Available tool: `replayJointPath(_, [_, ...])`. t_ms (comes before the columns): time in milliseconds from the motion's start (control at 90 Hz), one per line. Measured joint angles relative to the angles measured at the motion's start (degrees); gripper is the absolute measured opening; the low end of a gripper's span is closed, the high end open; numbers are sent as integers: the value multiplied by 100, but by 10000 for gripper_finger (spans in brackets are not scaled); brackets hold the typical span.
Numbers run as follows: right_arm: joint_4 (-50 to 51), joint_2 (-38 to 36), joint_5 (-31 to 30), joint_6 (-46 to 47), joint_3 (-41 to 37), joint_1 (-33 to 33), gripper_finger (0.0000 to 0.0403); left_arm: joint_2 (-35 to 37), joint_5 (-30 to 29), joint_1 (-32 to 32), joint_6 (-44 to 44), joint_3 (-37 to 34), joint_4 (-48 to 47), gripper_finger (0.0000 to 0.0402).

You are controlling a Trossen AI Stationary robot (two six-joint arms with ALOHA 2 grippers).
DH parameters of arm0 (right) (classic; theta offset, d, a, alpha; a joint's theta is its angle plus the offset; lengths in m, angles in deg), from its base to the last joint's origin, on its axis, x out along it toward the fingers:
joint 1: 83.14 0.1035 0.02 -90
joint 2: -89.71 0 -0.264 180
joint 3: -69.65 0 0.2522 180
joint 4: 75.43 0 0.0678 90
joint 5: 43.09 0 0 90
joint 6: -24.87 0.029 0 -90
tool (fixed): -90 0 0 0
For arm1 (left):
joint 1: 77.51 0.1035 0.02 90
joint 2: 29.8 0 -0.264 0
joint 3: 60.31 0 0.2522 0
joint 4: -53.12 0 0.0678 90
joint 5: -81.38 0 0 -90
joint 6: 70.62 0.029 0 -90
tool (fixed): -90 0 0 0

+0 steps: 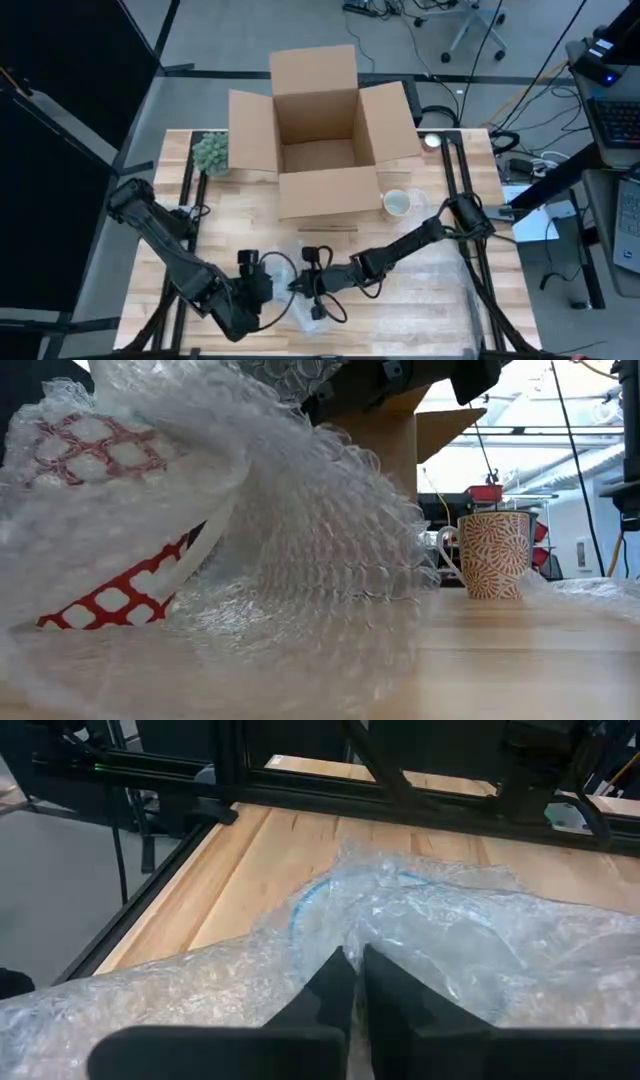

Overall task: Wrap mug
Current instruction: Wrap the red cup in the bubble wrap

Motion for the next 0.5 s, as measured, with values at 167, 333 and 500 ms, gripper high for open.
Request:
replayJointPath(167, [0,0,0,-10,0,-2,0,1,336,-48,41,-623,1181,206])
replayJointPath(333, [-2,0,11,-12,-2,-21,0,0,358,136,96,-1252,1852,206])
replayJointPath(500, [-37,2,0,-2,-9,-35,0,2,723,402,207,-1918,2915,206])
